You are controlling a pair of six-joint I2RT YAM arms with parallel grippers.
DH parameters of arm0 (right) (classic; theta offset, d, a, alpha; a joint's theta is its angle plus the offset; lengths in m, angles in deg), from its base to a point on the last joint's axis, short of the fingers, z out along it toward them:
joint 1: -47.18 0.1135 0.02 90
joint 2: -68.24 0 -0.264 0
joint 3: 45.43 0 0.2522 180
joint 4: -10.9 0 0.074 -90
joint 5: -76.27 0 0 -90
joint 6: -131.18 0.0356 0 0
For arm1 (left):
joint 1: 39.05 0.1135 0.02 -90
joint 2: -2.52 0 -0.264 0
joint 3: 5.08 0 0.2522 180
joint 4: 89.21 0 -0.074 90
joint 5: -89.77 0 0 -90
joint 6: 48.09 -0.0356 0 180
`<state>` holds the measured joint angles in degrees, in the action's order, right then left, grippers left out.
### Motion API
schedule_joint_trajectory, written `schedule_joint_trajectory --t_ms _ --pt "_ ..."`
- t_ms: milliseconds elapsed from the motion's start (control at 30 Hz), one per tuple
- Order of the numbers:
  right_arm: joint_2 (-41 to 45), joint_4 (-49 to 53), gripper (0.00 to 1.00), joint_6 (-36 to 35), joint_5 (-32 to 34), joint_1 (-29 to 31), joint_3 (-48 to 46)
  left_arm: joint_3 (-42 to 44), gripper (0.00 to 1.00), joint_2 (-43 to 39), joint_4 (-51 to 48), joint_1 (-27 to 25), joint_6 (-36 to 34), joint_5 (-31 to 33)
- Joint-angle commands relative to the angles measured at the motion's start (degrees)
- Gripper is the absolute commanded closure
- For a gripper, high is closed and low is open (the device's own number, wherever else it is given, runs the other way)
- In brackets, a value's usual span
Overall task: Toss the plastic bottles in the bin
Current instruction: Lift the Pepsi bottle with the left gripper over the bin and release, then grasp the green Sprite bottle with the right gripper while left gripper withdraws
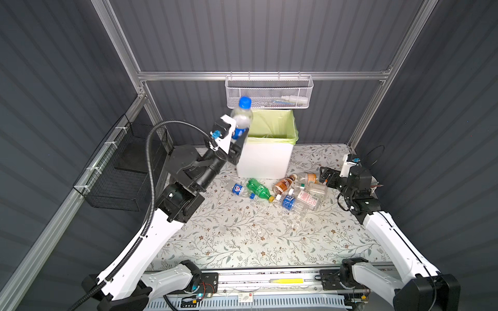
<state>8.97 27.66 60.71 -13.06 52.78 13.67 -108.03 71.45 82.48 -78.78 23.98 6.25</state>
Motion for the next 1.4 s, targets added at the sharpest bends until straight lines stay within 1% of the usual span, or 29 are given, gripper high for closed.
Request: schedule_joint_trajectory --t_ms 0,67,133,167,200,233,267,300,333,400,467,567,633,800,933,1033,1100,1133,1200,1300,1367 --pt "1.3 -0.6 0.01 0.7 -1.0 -0.2 0.9 -7.4 0.52 11.6 5.5 1.5 -0.8 -0.1" --pt "1.3 -0.5 0.01 1.0 -1.7 -0.2 0.8 -12.9 0.5 18.9 1.9 4.2 3.9 -3.2" --pt "1.3 -0.6 0.01 1.4 -2.6 -0.2 0.6 -17.8 0.45 26.8 -2.4 7.2 10.2 -7.5" --pt "1.1 -0.8 0.01 1.5 -2.9 -0.2 0.7 -20.4 0.4 31.1 -5.5 7.9 12.1 -8.7" --pt "1.0 -0.7 0.01 1.4 -3.3 -0.2 0.7 -23.2 0.29 35.1 -9.2 8.1 12.8 -8.7" --pt "1.0 -0.4 0.01 1.2 -3.4 -0.3 0.9 -26.1 0.23 38.0 -12.7 8.1 12.6 -8.4" --pt "1.1 -0.2 0.01 0.9 -3.4 -0.2 1.2 -29.3 0.13 40.6 -16.3 8.0 13.0 -7.1" --pt "1.2 0.2 0.01 0.5 -3.4 -0.2 1.4 -30.6 0.07 41.3 -17.4 8.0 13.8 -5.5" --pt "1.4 0.4 0.01 0.1 -3.3 -0.2 1.6 -29.7 0.0 40.3 -15.4 8.1 14.0 -4.9" --pt "1.9 0.8 0.01 -0.4 -2.9 -0.2 1.4 -21.7 0.0 34.9 -4.5 8.1 14.2 -3.7" --pt "2.4 0.9 0.01 -0.5 -2.4 -0.2 1.0 -16.9 0.0 30.8 1.9 8.0 14.3 -1.6" --pt "2.8 0.6 0.01 0.0 -2.0 -0.2 0.2 -17.1 0.0 28.2 -0.9 8.1 13.0 -0.1" --pt "2.8 0.3 0.01 0.5 -2.4 -0.2 -0.2 -14.7 0.0 26.1 -1.7 8.0 12.7 0.1" --pt "1.3 0.1 0.01 0.7 -5.2 -0.2 0.2 -4.1 0.0 20.2 -0.1 8.0 14.1 0.6" --pt "-0.2 -0.1 0.01 -0.4 -7.0 1.0 1.0 6.4 0.0 14.6 0.1 8.0 17.4 6.0" --pt "-1.9 -0.8 0.01 -1.4 -6.4 4.3 1.5 16.0 0.0 10.6 0.5 8.0 19.9 11.3" --pt "-4.3 -0.9 0.01 -2.9 -4.6 8.4 2.6 20.7 0.0 8.5 -0.2 8.1 22.9 16.9" --pt "-6.8 -0.7 0.01 -3.7 -3.2 10.8 3.6 23.1 0.0 7.6 -0.8 8.1 24.5 19.4" --pt "-10.9 -0.7 0.01 -4.6 -1.5 15.5 5.7 27.1 0.0 6.5 -1.8 8.2 27.6 23.1" --pt "-18.1 -0.5 0.01 -6.0 0.9 21.9 9.6 31.9 0.0 6.1 -3.8 8.9 31.9 25.8" --pt "-23.2 0.1 0.01 -7.1 2.9 25.7 12.9 33.6 0.0 6.8 -6.8 9.8 35.1 26.0"
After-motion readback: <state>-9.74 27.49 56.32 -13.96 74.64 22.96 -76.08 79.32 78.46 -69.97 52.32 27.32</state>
